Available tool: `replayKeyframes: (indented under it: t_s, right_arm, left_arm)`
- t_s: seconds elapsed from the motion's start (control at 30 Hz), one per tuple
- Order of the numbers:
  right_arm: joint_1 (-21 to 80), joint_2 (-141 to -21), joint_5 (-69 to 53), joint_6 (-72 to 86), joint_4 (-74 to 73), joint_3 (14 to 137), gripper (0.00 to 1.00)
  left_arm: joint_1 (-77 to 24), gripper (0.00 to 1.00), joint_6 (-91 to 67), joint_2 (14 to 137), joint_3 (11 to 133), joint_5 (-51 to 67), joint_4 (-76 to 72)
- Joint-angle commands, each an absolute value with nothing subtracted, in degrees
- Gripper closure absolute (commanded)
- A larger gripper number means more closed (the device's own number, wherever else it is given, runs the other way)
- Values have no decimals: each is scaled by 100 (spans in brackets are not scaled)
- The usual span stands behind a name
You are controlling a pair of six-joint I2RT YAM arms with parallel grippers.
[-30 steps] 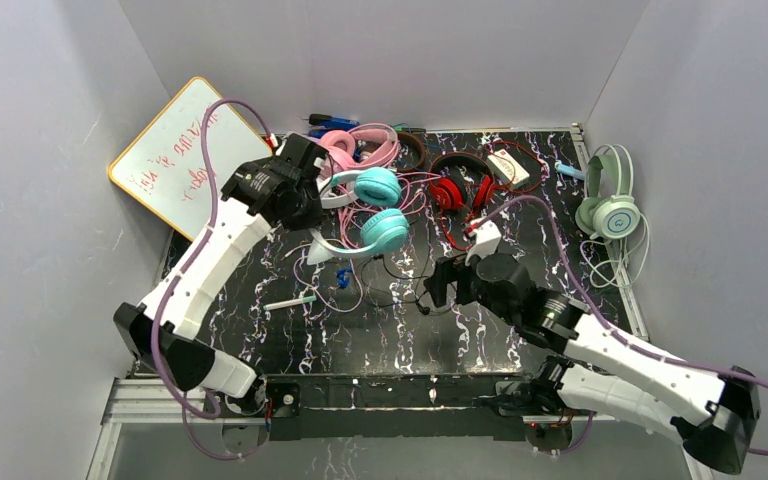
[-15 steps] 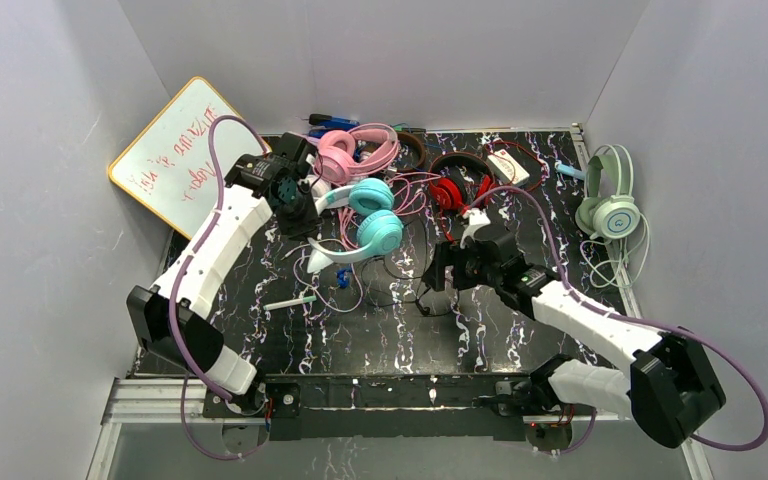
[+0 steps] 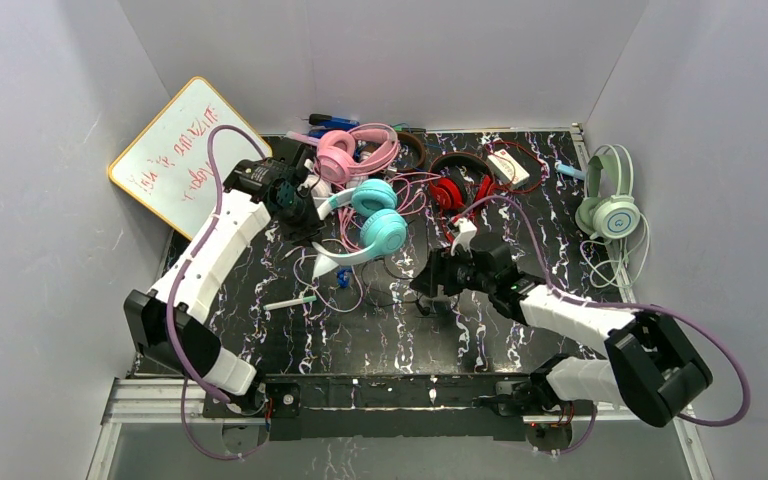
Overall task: Wrap the headphones
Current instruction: Wrap the headphones cable around the headphones.
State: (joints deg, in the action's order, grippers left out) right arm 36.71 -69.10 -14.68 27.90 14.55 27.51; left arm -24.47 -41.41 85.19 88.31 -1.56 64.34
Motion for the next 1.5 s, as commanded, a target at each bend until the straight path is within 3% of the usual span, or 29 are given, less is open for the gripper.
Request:
replayKeyframes:
  t_s: [0.0,0.27,0.5,0.83,0.97,1.23,1.47]
  right_arm:
    - [3782,-7233,-1459,2818,2431,2870,27]
    - [3780,-7162,-896,2924,2368,3242,46]
    - [3771,-6552,-290,2455,1642,3537,99]
    - [3771,-5742,90,1329,328,4480,98]
    - [3918,-6078,-456,828,-261,5324,97]
    - [5228,-7000,905,98,-1040,6532,92]
    - [5471,-7614,1622,104,-1519,7252,81]
  left_arm:
    - [-2426,100,-4171,8115,8993,341,6318]
    - [-2426,100,-3545,7946,9094,429,6486]
    - [-2432,100,-3354,7650,8767,495,6315]
    - [-2668,100,-2534,7636,8283,126,5965]
    - [-2848,100,-2227,7753,8335,-478,5930]
    - [-3591,100,-2008,7877,8408,-1393,5612]
    - [-3831,100,-1960,7935,8411,-1598,5436]
